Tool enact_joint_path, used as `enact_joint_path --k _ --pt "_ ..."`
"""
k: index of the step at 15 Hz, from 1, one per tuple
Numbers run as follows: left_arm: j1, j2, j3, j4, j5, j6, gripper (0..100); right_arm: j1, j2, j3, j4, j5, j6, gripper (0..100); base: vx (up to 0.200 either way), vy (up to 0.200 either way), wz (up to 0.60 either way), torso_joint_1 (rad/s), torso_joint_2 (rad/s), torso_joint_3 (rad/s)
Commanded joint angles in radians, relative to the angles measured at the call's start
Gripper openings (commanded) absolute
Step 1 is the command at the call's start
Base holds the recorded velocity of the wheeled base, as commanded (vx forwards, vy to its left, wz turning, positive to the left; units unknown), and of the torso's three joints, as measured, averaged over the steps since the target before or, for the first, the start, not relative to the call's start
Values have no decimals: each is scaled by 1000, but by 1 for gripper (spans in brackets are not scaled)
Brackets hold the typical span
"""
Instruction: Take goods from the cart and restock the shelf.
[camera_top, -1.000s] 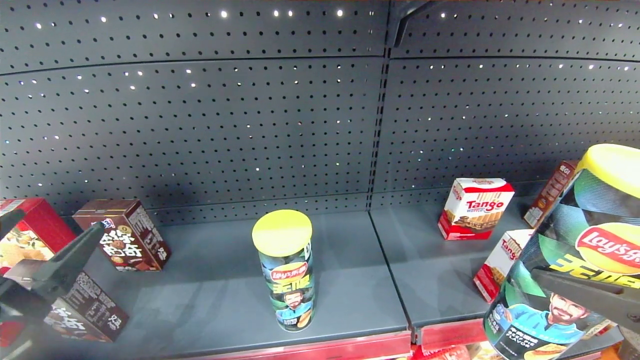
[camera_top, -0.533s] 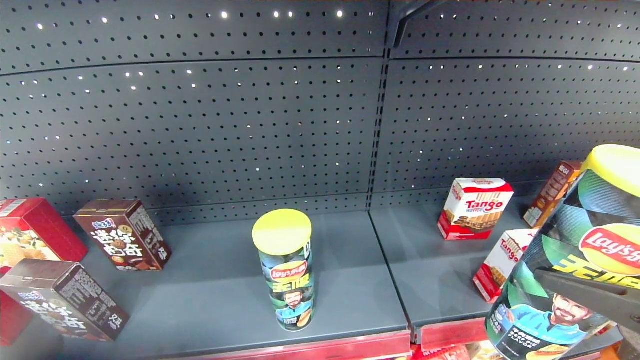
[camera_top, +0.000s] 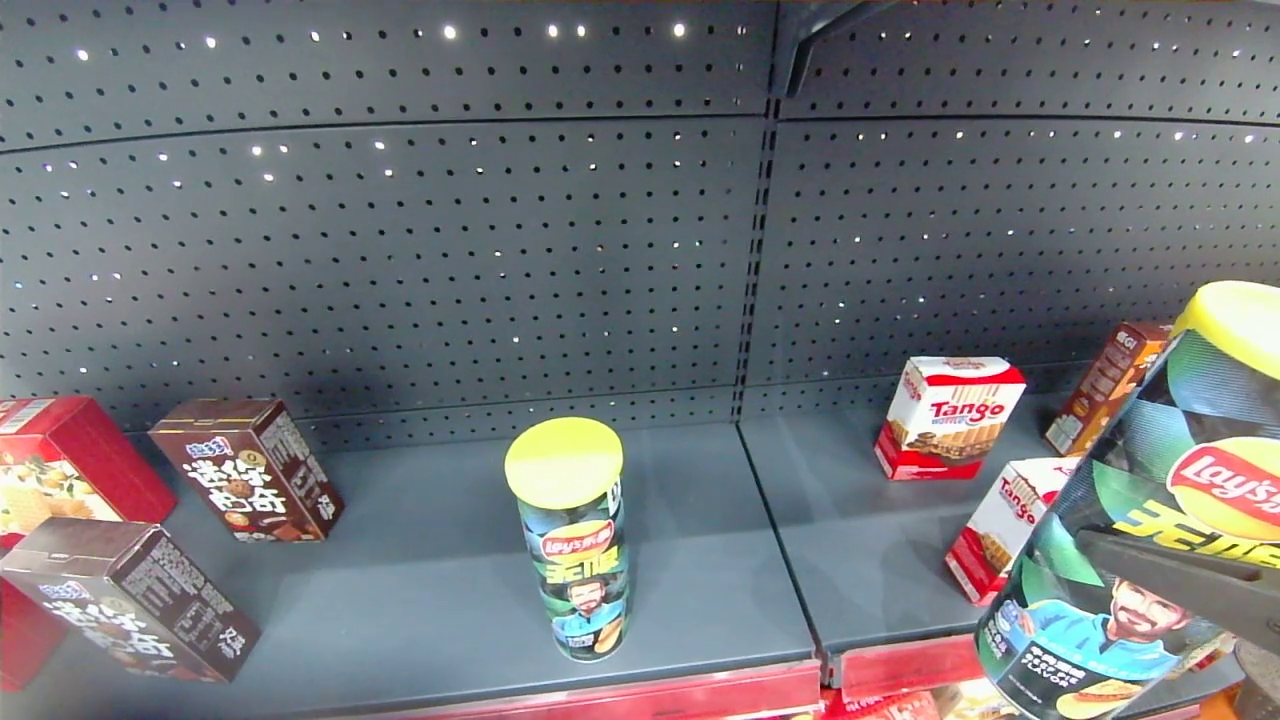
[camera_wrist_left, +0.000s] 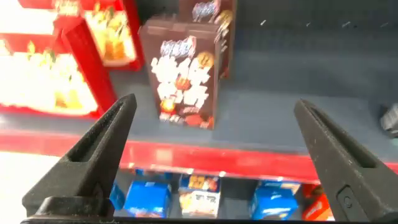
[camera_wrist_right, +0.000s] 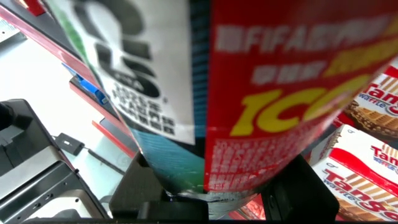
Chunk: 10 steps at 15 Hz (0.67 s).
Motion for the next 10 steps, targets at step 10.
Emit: enact_joint_path --k 10 --pt "2 -10 93 -13 -158 18 100 -7 -16 -17 -11 -4 1 0 0 0 0 0 0 0"
